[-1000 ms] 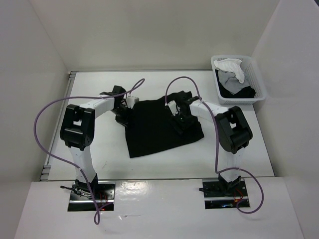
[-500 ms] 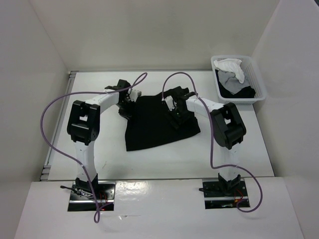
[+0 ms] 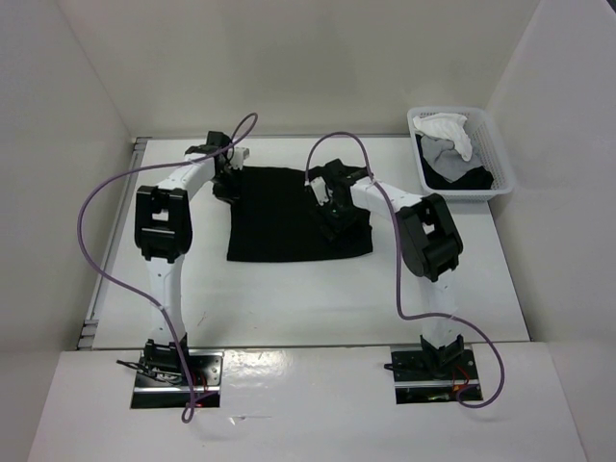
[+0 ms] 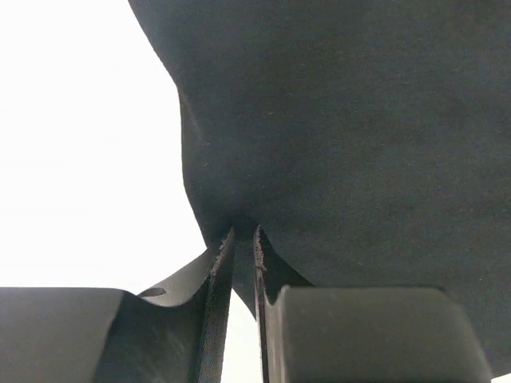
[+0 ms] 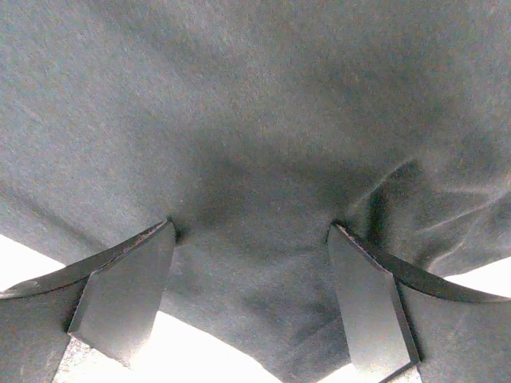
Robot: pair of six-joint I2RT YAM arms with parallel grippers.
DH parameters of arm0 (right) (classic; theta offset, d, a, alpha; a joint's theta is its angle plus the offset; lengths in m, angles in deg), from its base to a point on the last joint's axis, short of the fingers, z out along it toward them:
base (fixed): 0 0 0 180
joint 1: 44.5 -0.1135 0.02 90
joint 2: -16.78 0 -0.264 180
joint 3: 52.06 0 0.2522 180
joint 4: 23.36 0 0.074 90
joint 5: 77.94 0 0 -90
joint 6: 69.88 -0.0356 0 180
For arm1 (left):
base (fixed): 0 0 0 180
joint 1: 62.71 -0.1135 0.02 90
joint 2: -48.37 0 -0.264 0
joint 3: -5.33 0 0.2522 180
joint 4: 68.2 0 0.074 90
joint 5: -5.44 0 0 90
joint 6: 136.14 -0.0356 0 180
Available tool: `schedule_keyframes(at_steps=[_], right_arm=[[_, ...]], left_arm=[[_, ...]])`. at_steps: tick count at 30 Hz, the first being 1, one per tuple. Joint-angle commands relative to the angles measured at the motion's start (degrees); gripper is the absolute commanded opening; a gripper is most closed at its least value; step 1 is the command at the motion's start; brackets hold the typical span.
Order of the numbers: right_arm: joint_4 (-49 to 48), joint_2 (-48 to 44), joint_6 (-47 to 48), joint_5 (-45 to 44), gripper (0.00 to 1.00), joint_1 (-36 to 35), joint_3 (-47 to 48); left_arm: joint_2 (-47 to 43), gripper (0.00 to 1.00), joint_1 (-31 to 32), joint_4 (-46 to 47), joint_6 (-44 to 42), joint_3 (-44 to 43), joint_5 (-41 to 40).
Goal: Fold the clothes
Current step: Fold the tank top
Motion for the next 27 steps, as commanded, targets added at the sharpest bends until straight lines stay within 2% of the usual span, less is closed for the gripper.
schedule_keyframes(at_steps=[1, 3, 6, 7, 9, 10, 14, 18, 23, 27], right_arm=[[1.27, 3.59, -0.90, 2.81, 0.85, -0.62, 3.30], [1.89, 2.11, -0.90, 2.81, 0.85, -0.62, 4.71], [2.94, -0.53, -0.28, 2.81, 0.85, -0.62, 5.33], [2.95, -2.63, 0.24, 2.81, 0.85, -0.62, 5.33], [3.47, -4.66, 0.77, 3.51, 0.85, -0.62, 5.33], [3.47, -6.76, 1.29, 3.51, 0.85, -0.62, 5.33], [4.00, -12.22, 1.30, 1.32, 0.85, -0.62, 3.15], [1.90, -18.11, 1.82, -0.89, 0.85, -0.10, -2.21], [-1.44, -21.98, 1.21, -1.50, 0.85, 4.99, -10.92], [-2.93, -23.22, 0.68, -0.89, 0.85, 8.07, -14.35]], left_arm=[[1.98, 0.22, 0.48, -1.85, 0.56, -1.76, -0.79], [0.23, 0.22, 0.48, -1.85, 0.56, -0.45, -0.16], [-5.39, 0.31, 0.48, -0.45, 0.56, 3.93, 0.36], [-7.06, 0.41, 0.48, -0.45, 0.56, 4.73, 0.36], [-11.54, 0.51, 0.48, -1.32, -0.57, 5.35, 0.36], [-12.95, 0.61, 0.48, -1.85, -0.58, 5.36, 0.36], [-20.86, 0.85, -0.75, -4.91, -1.63, 6.57, -1.83], [-25.53, 0.86, -1.28, -7.65, -2.25, 12.90, -1.83], [-26.59, 0.78, -1.28, -8.88, -3.30, 24.94, 1.77], [-24.66, 0.71, -1.28, -8.88, -4.62, 29.09, 6.50]])
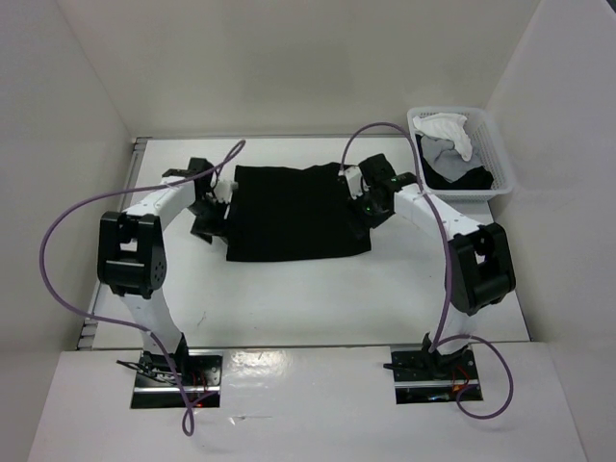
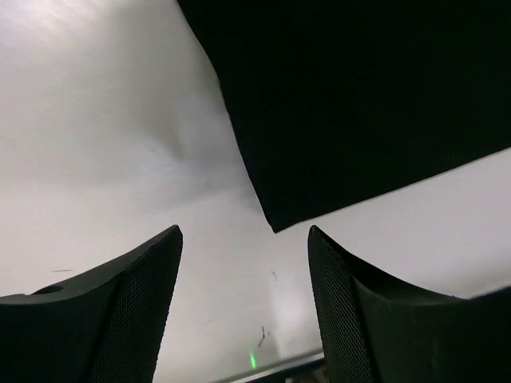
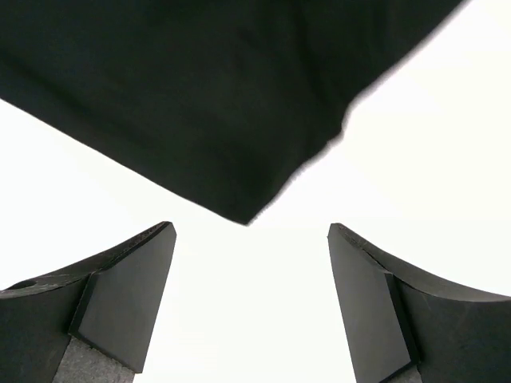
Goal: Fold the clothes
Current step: Fold the tank top
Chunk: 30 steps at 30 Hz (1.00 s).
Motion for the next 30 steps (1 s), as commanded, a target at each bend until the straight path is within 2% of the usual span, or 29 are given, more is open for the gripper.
schedule_keyframes(at_steps=[1, 5, 21, 30], right_arm=[[-2.92, -1.21, -0.41, -0.04, 0.85, 2.44, -1.74], [-2.92, -1.21, -0.41, 0.59, 0.85, 3.23, -1.74], [-2.39, 1.52, -0.41, 1.64, 0.85, 3.23, -1.13], [-2.39, 2.57, -0.41, 1.64, 0.85, 3.23, -1.13]], left_arm=[[1.40, 0.70, 0.01, -2.78, -2.48, 1.78, 5.53], [3.77, 0.60, 0.01, -2.79, -2.48, 1.79, 5.54], [9.57, 0.58, 0.01, -1.12, -1.96, 1.79, 7.21], [10.10, 0.26, 0.01, -1.64, -1.96, 1.79, 8.96]])
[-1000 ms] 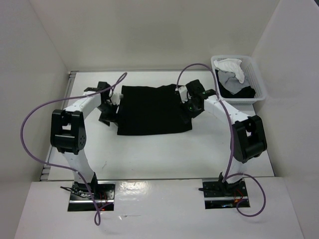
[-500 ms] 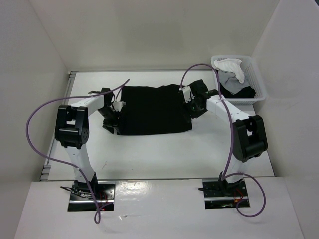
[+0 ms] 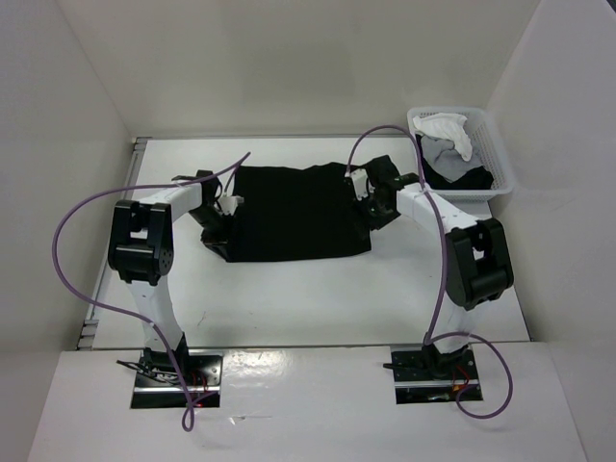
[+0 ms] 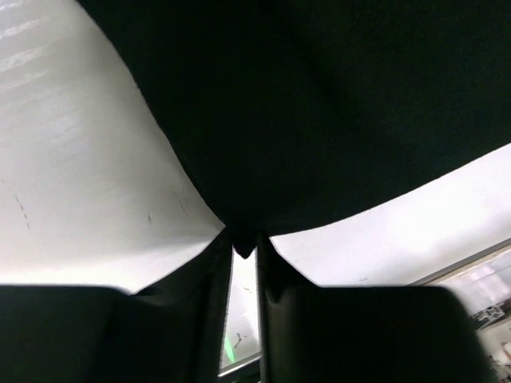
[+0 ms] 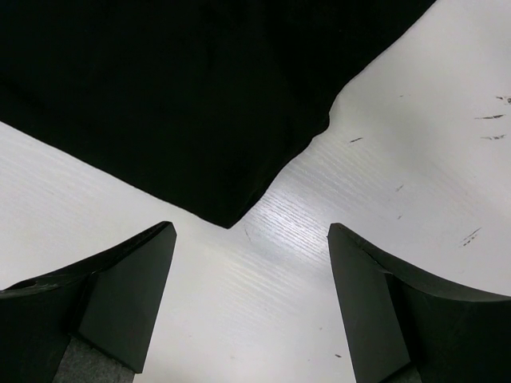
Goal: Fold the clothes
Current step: Fold the tank top
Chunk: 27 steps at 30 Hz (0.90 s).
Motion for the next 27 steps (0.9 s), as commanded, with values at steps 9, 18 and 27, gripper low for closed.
schedule_keyframes(at_steps=[9, 18, 27], right_arm=[[-2.31, 3.61, -0.34, 1.93, 0.85, -0.37, -1.44], [-4.50, 4.84, -0.34, 1.93, 0.81, -0.37, -5.31], [-3.20, 6.60, -0.34, 5.70, 0.76, 0.67, -4.71]], left_arm=[[1.47, 0.02, 0.06, 0.17, -1.61, 0.13, 1.93], [0.94, 0.00, 0.06, 0.17, -1.61, 0.13, 1.93], [0.94, 0.00, 0.06, -0.36, -2.13, 0.13, 1.93]])
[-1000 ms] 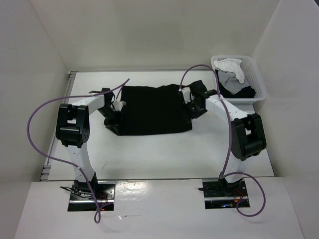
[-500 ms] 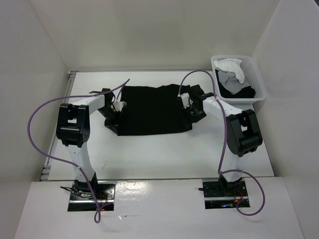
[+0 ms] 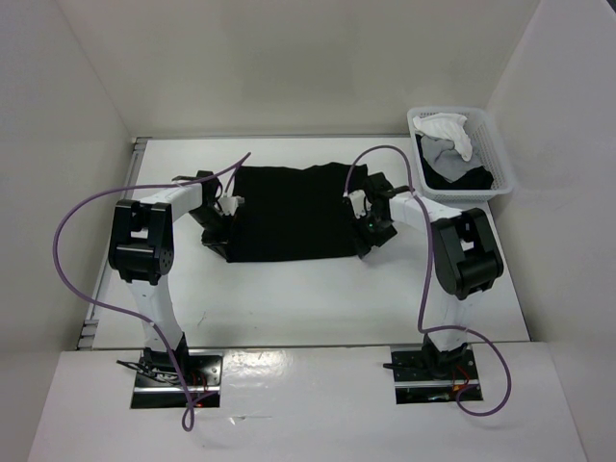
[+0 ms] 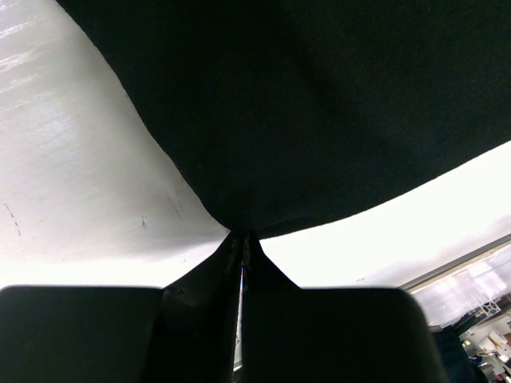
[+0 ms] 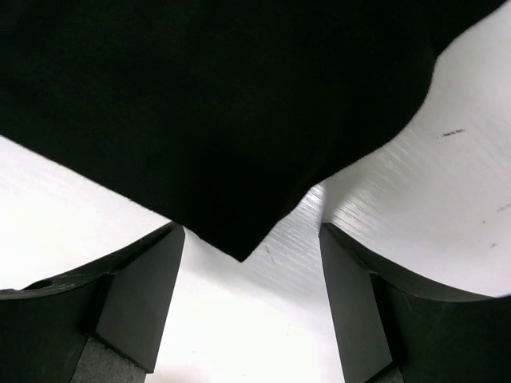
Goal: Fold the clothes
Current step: Fold the tank top
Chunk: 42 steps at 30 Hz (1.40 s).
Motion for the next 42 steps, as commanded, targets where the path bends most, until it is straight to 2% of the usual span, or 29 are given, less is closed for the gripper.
schedule_keyframes(at_steps=[1, 10, 14, 20, 28, 33, 42], right_arm=[[0.20, 0.33, 0.48, 4.68, 0.76, 1.07, 1.38], [3.63, -0.20, 1.55, 12.68, 0.76, 6.34, 3.57], [4.16, 3.21, 2.07, 16.54, 0.76, 8.80, 4.19], [4.69, 5.07, 2.07, 18.66, 0.75, 8.81, 5.24], [4.69, 5.07, 2.07, 18.13, 0.66, 7.67, 4.72], [3.55, 4.54, 1.55, 13.14, 0.58, 5.30, 3.57], [3.02, 6.82, 0.40, 12.07, 0.55, 3.80, 4.10]], left_arm=[[0.46, 0.00, 0.03, -0.47, -1.90, 0.13, 0.99], [0.98, 0.00, 0.03, -0.47, -1.90, 0.13, 2.04], [0.99, 0.00, 0.03, -0.47, -1.90, 0.13, 2.04], [0.99, 0.00, 0.03, -0.47, -1.90, 0.13, 2.04], [0.99, 0.00, 0.03, -1.00, -1.90, 0.13, 2.04], [1.52, 0.00, 0.03, -1.00, -1.90, 0.13, 2.04], [2.04, 0.00, 0.03, -1.52, -2.42, -0.40, 2.04]])
